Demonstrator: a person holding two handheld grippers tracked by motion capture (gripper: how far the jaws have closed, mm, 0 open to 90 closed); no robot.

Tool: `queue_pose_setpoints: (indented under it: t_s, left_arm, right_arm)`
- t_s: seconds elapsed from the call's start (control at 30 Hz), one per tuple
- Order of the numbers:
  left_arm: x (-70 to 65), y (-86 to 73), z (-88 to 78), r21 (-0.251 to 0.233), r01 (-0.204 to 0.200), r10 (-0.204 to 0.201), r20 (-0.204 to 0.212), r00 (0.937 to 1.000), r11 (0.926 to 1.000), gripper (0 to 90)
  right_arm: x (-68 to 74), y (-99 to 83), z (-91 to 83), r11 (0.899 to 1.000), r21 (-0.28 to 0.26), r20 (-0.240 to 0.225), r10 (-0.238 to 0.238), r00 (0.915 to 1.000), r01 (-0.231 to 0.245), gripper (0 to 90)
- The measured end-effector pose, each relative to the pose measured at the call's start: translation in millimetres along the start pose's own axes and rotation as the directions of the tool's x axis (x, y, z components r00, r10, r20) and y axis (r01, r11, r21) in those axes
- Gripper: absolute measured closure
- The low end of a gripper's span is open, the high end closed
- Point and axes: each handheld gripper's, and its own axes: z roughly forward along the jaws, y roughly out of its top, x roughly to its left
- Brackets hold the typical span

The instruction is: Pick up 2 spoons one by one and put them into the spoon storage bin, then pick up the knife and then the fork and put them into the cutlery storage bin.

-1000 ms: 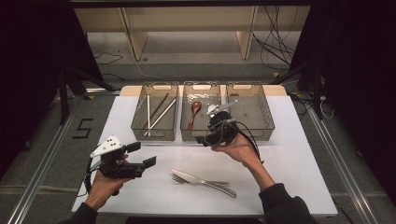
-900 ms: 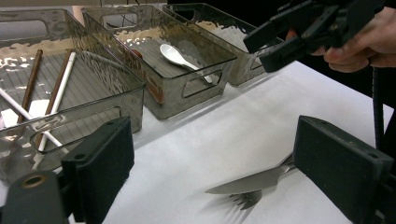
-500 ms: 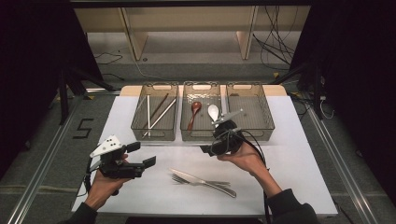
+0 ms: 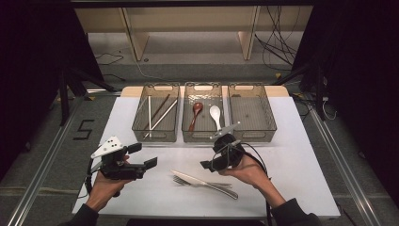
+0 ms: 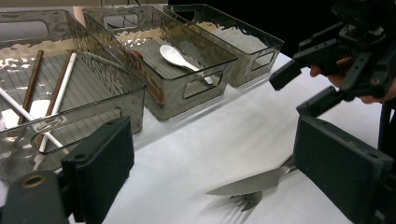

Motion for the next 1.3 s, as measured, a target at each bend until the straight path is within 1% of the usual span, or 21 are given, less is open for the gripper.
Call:
queue_pose_setpoints:
  t_s: [0.2,0.27,0.37,0.47,0.53,0.7,0.77,0.8,0.87,0.9,1.07,1.13,1.23,1.3]
  left_arm:
    - [-0.2,-0.4,-0.5,-0.003,0.004,-0.004,-0.002,1.0,1.0,11.8]
    - [-0.5,-0.5,-0.6,-0.005,0.004,-0.004,-0.001,1.0,1.0,11.8]
    - [-0.4,-0.5,-0.7,-0.004,0.005,-0.005,0.0,1.0,1.0,11.8]
    - [-0.4,-0.6,-0.8,-0.005,0.005,-0.005,0.0,1.0,1.0,11.8]
    - [-0.3,-0.6,-1.0,-0.006,0.005,-0.005,-0.001,1.0,1.0,11.8]
    - [-0.7,-0.7,-0.7,-0.002,0.002,-0.002,0.001,1.0,1.0,11.8]
    - [-0.7,-0.7,-0.8,-0.002,0.004,-0.004,0.0,1.0,1.0,11.8]
    - [-0.6,-0.8,-1.0,-0.003,0.005,-0.005,0.0,1.0,1.0,11.9]
    - [-0.3,-0.8,-1.8,-0.003,0.003,-0.003,0.0,1.0,1.0,11.8]
    - [-0.3,-0.8,-2.0,-0.003,0.005,-0.005,0.001,1.0,1.0,11.8]
    - [-0.5,-0.8,-2.0,-0.003,0.001,-0.001,0.001,1.0,1.0,11.8]
    - [-0.8,-0.5,-1.7,-0.005,0.002,-0.002,0.002,1.0,1.0,11.8]
    - [-0.9,-0.6,-1.4,-0.005,0.007,-0.007,0.001,1.0,1.0,11.8]
    - [-0.8,-0.7,-1.9,-0.003,0.003,-0.003,0.0,1.0,1.0,11.8]
  right_arm:
    - [7.9,-3.6,8.2,0.999,0.038,-0.017,-0.022,0.9996,0.023,27.3]
    - [9.9,-4.3,10.1,0.998,0.055,-0.016,-0.038,0.9991,0.039,26.5]
    - [13.3,-6.1,12.5,0.997,0.063,-0.029,-0.043,0.9987,0.044,26.5]
    - [15.4,-8.0,15.3,0.994,0.085,-0.03,-0.063,0.9976,0.065,26.5]
    - [17.2,-9.3,17.0,0.993,0.095,-0.033,-0.063,0.9975,0.065,27.1]
    - [20.8,-12.1,19.7,0.989,0.115,-0.036,-0.084,0.9958,0.088,28.0]
    - [23.0,-12.5,19.8,0.988,0.127,-0.035,-0.081,0.9961,0.085,28.5]
    - [23.3,-12.9,20.6,0.987,0.125,-0.036,-0.094,0.9949,0.098,28.8]
    - [24.7,-13.5,20.3,0.986,0.137,-0.032,-0.093,0.9951,0.097,30.0]
    - [24.7,-14.1,20.9,0.985,0.137,-0.032,-0.102,0.9943,0.105,30.3]
    - [26.2,-15.9,21.8,0.981,0.156,-0.034,-0.113,0.993,0.117,33.1]
    - [26.5,-16.4,22.8,0.978,0.162,-0.034,-0.126,0.9915,0.13,35.1]
    - [26.2,-17.2,25.2,0.975,0.175,-0.034,-0.137,0.99,0.14,37.7]
    - [26.1,-17.5,26.4,0.973,0.183,-0.036,-0.139,0.9897,0.143,39.7]
